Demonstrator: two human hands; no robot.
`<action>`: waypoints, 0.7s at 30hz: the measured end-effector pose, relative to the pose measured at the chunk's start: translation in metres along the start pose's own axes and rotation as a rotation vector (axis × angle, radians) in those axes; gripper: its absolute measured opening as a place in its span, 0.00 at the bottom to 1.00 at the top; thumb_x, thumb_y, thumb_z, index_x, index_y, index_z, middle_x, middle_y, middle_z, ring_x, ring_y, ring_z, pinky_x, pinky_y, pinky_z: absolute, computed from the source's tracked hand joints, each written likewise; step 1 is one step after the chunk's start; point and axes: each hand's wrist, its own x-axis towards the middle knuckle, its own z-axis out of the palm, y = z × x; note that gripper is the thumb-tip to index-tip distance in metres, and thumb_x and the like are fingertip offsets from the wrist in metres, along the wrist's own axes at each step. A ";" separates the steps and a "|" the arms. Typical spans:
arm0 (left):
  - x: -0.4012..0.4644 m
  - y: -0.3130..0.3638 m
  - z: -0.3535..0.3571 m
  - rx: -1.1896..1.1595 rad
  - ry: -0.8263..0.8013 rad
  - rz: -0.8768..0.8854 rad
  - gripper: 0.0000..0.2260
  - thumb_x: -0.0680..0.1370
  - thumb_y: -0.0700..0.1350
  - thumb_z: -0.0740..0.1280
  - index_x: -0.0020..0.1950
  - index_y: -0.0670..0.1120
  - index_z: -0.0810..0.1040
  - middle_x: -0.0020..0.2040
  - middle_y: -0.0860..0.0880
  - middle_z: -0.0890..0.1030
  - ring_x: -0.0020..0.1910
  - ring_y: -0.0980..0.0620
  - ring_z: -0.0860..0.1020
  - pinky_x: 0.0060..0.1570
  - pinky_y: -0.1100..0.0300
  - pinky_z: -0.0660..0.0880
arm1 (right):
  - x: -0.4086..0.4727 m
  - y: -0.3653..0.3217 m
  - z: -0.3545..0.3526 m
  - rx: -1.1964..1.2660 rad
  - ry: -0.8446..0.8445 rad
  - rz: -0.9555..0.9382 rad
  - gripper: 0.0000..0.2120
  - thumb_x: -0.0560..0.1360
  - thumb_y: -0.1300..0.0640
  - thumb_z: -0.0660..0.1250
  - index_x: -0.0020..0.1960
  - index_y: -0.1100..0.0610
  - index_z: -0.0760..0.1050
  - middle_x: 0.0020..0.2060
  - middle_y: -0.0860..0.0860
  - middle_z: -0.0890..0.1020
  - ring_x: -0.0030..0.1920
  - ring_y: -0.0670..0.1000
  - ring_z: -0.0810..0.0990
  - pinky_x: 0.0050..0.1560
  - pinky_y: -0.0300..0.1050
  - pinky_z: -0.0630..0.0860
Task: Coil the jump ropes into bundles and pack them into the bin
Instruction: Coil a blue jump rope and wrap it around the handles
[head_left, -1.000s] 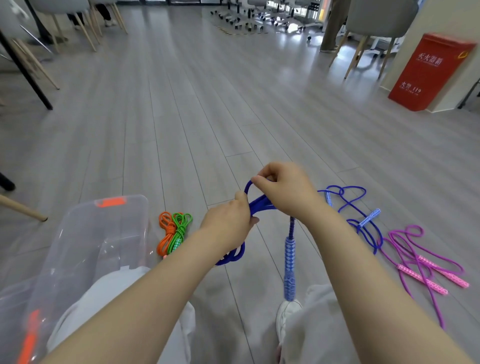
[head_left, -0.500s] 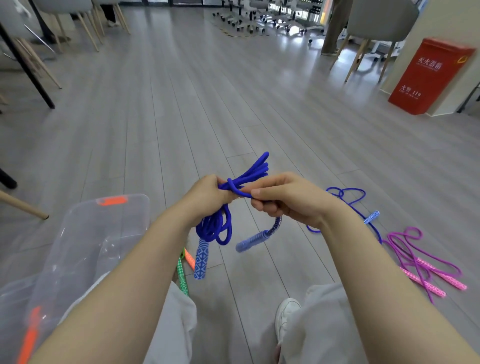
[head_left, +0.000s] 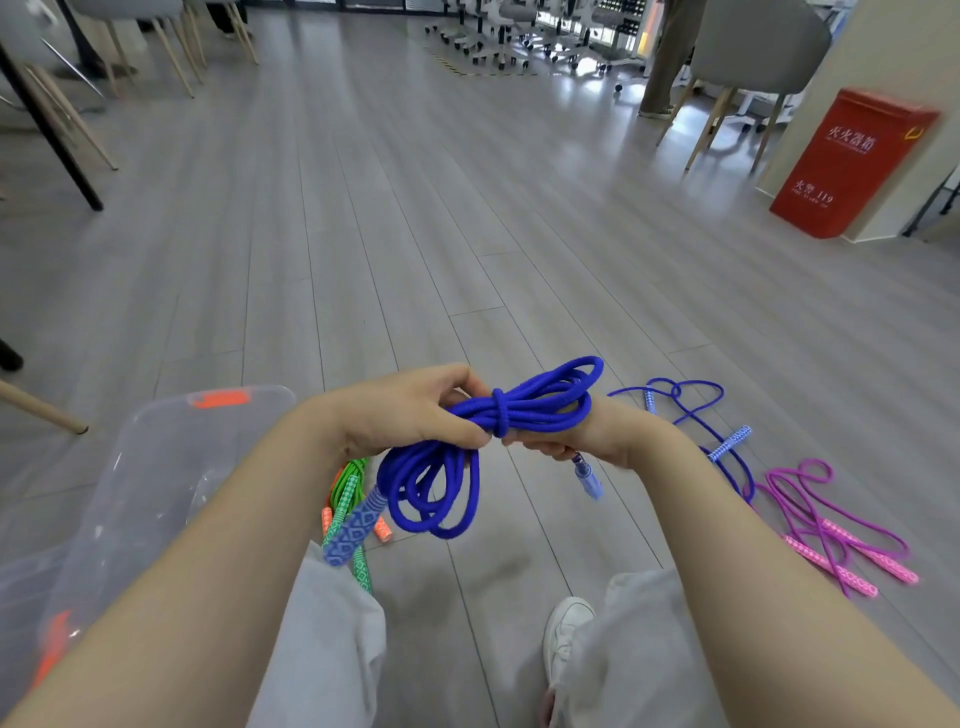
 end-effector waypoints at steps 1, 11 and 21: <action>0.000 0.000 0.000 -0.011 0.003 0.021 0.11 0.76 0.36 0.70 0.56 0.44 0.73 0.45 0.46 0.84 0.41 0.48 0.80 0.42 0.55 0.78 | 0.001 0.001 -0.001 0.006 0.036 -0.011 0.10 0.75 0.60 0.70 0.36 0.52 0.77 0.31 0.53 0.69 0.31 0.48 0.64 0.33 0.42 0.63; -0.008 0.004 -0.001 -0.312 -0.126 0.151 0.10 0.71 0.35 0.69 0.51 0.41 0.75 0.43 0.40 0.82 0.36 0.43 0.81 0.36 0.56 0.79 | 0.004 0.010 -0.011 -0.042 0.019 -0.071 0.06 0.78 0.63 0.66 0.46 0.56 0.81 0.35 0.50 0.78 0.35 0.47 0.74 0.42 0.45 0.78; 0.004 -0.005 0.016 0.292 -0.284 -0.215 0.11 0.73 0.36 0.73 0.54 0.41 0.78 0.43 0.42 0.84 0.33 0.49 0.81 0.35 0.60 0.78 | 0.009 -0.004 0.006 -0.235 -0.001 0.022 0.01 0.74 0.59 0.72 0.46 0.56 0.82 0.37 0.49 0.83 0.37 0.44 0.77 0.40 0.35 0.74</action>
